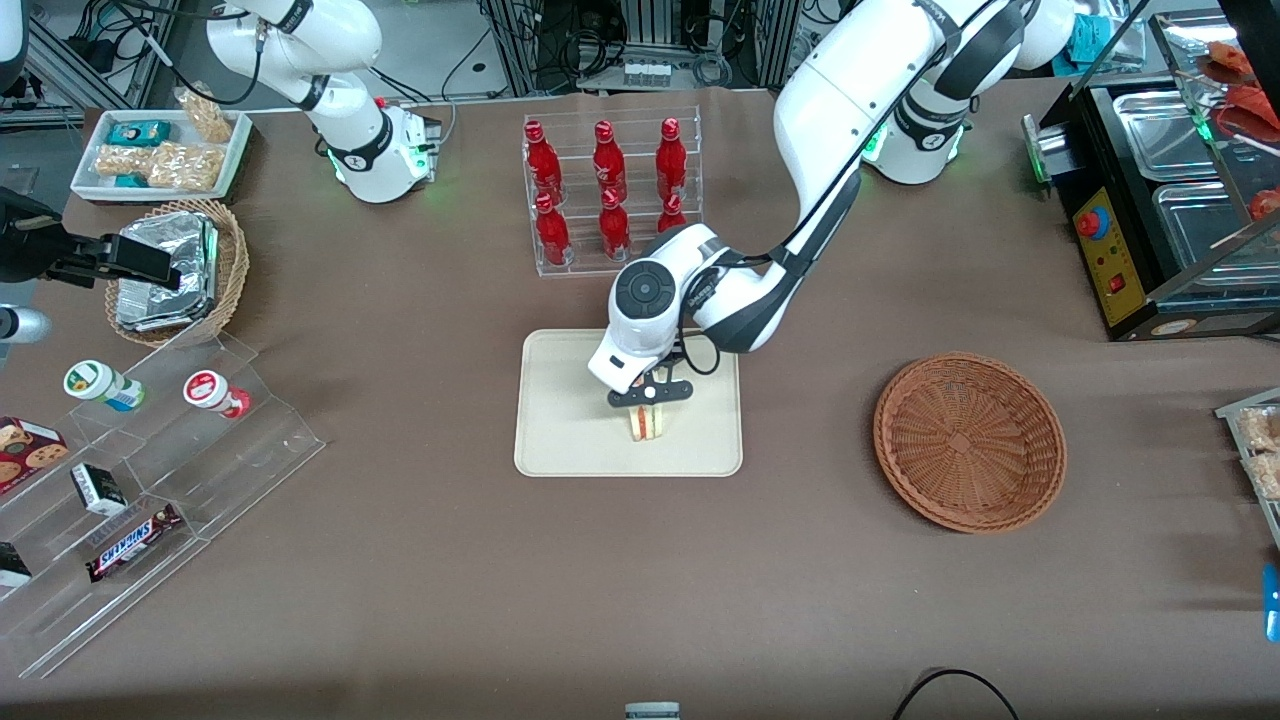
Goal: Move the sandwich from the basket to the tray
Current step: 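Lower the sandwich onto the tray and open the left gripper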
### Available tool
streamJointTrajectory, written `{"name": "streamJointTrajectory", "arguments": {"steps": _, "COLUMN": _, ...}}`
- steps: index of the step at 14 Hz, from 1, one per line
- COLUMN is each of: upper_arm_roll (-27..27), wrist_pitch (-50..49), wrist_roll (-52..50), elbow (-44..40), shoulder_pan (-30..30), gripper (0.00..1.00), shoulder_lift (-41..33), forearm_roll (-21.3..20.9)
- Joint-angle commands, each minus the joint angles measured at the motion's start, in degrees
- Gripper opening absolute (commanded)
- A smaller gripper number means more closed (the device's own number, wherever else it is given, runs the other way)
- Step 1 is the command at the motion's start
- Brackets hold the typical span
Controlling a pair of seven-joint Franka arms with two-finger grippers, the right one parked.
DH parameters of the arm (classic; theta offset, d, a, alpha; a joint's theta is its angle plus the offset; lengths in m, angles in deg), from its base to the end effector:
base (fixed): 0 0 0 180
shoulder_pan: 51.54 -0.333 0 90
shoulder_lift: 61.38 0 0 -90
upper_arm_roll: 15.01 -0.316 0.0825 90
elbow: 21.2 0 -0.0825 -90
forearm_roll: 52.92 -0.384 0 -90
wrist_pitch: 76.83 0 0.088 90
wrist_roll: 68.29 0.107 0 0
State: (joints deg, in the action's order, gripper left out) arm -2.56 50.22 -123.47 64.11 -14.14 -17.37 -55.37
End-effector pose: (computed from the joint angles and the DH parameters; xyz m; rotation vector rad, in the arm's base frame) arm 0.4806 -0.5273 0.2226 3.0775 0.1919 -0.1645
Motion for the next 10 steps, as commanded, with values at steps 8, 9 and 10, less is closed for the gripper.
{"name": "streamJointTrajectory", "arguments": {"steps": 8, "upper_arm_roll": -2.95, "wrist_pitch": -5.57, "wrist_roll": -2.57, "elbow": -2.96, "shoulder_pan": -0.74, "gripper": 1.0, "shoulder_lift": -5.76, "forearm_roll": -1.16}}
{"name": "streamJointTrajectory", "arguments": {"steps": 9, "upper_arm_roll": -3.57, "wrist_pitch": -7.51, "wrist_roll": -2.39, "elbow": -2.78, "shoulder_pan": -1.09, "gripper": 1.0, "shoulder_lift": -8.04, "forearm_roll": -0.63}}
{"name": "streamJointTrajectory", "arguments": {"steps": 10, "upper_arm_roll": -3.76, "wrist_pitch": -9.79, "wrist_roll": -2.39, "elbow": -2.52, "shoulder_pan": -3.18, "gripper": 1.0, "shoulder_lift": -10.42, "forearm_roll": -0.54}}
